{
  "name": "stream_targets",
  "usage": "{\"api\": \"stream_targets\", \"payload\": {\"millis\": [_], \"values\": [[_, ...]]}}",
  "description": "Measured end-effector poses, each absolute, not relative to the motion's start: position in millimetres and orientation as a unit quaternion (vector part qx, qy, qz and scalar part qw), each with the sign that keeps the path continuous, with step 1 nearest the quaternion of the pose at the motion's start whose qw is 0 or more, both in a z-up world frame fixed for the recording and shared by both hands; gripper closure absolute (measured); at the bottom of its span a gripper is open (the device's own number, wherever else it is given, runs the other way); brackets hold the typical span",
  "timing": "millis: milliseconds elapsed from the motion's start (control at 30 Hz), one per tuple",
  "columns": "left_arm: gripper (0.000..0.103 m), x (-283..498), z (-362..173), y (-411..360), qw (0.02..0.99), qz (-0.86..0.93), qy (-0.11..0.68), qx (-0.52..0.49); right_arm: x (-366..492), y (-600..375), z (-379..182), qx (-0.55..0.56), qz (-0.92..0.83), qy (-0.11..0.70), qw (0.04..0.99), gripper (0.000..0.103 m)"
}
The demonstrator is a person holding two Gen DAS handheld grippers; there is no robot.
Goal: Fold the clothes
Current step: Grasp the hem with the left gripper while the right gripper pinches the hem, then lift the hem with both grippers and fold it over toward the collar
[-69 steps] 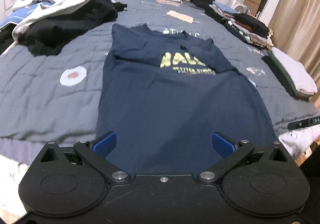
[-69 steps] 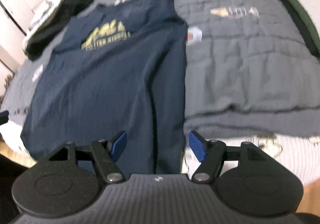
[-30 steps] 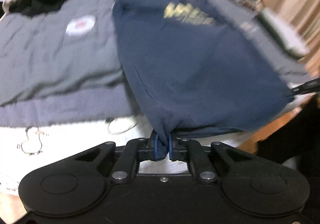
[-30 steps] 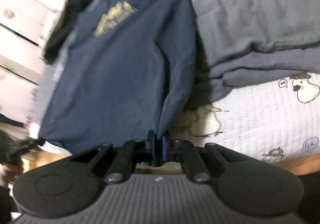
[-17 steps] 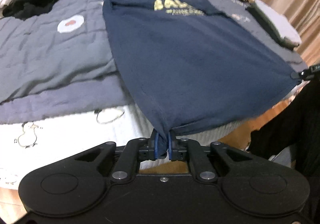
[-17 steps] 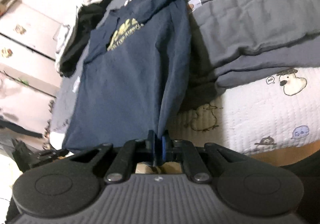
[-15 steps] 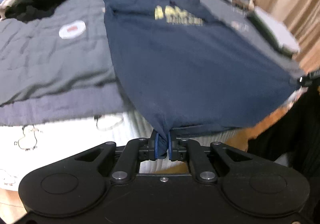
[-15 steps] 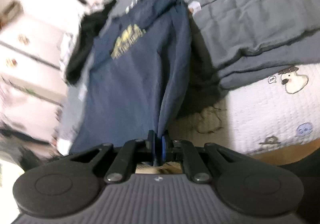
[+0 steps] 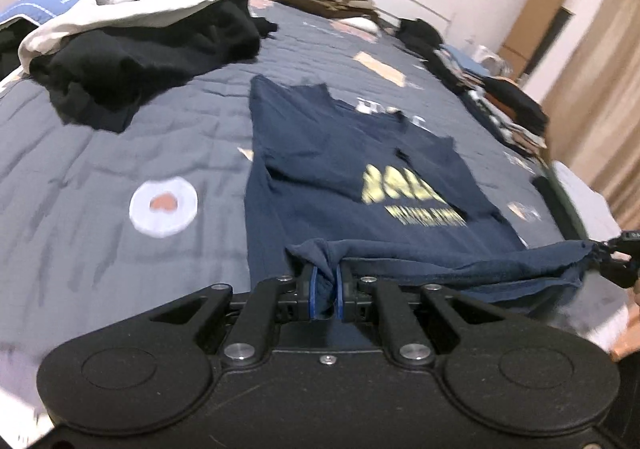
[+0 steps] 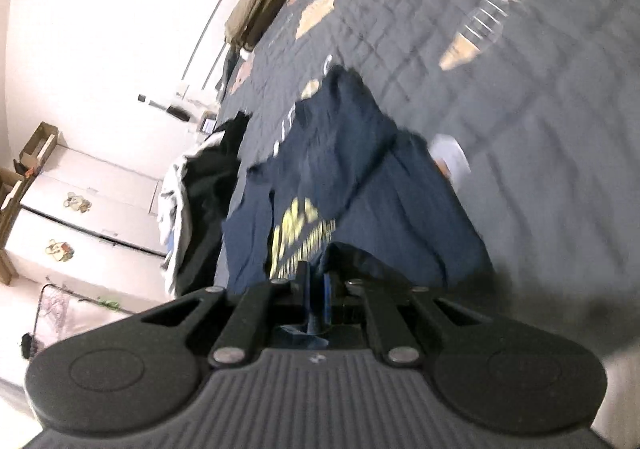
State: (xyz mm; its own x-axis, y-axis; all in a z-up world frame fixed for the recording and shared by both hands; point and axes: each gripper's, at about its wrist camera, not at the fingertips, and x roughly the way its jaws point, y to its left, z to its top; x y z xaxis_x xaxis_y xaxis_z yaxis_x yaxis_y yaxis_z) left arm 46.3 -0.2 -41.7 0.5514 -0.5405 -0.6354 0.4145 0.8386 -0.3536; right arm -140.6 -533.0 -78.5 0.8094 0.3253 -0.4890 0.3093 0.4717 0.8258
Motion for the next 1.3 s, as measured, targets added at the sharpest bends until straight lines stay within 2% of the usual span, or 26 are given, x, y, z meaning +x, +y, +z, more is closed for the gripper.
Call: {"api": "stream_targets", "payload": {"millis": [233, 300, 367, 400, 467, 533, 633, 667, 833, 1000, 1300], "values": [[0.093, 110.7, -44.2, -28.4, 0.887, -0.258, 0.372, -0.09, -66.6, -553.6, -94.3, 0.504, -0.023, 0.284, 0.816, 0.096], [0.089, 125.7, -49.8, -34.9, 0.895, -0.221, 0.379, -0.083, -51.0, -558.7, -102.7, 0.475, -0.038, 0.273, 0.836, 0.093], [0.065, 130.5, -52.9, -34.7, 0.903, -0.189, 0.376, -0.09, -45.3, -565.1, -104.7, 0.449, -0.078, 0.267, 0.849, 0.09], [0.063, 130.1, -53.9, -33.2, 0.908, -0.183, 0.367, -0.089, -45.4, -568.8, -103.5, 0.444, -0.083, 0.26, 0.853, 0.087], [0.055, 122.3, -54.9, -33.1, 0.915, -0.18, 0.353, -0.073, -47.1, -569.1, -93.8, 0.414, -0.083, 0.254, 0.87, 0.069], [0.055, 111.2, -55.7, -35.2, 0.918, -0.182, 0.347, -0.055, -49.3, -564.5, -81.0, 0.365, -0.078, 0.254, 0.892, 0.059], [0.038, 96.2, -57.5, -43.9, 0.921, -0.189, 0.34, -0.004, -45.9, -543.7, -76.6, 0.273, -0.058, 0.288, 0.916, 0.055], [0.037, 89.8, -59.7, -48.0, 0.921, -0.19, 0.339, 0.018, -42.1, -535.4, -79.3, 0.238, -0.059, 0.309, 0.919, 0.055], [0.037, 80.4, -83.1, -63.9, 0.913, -0.203, 0.343, 0.083, -30.8, -505.1, -97.8, 0.151, -0.041, 0.354, 0.922, 0.055], [0.037, 86.9, -95.5, -63.3, 0.918, -0.188, 0.341, 0.08, -27.0, -481.3, -102.6, 0.102, -0.028, 0.361, 0.927, 0.055], [0.037, 102.7, -104.6, -82.8, 0.919, -0.191, 0.305, 0.162, -5.2, -449.7, -109.4, 0.046, 0.001, 0.353, 0.935, 0.054]]}}
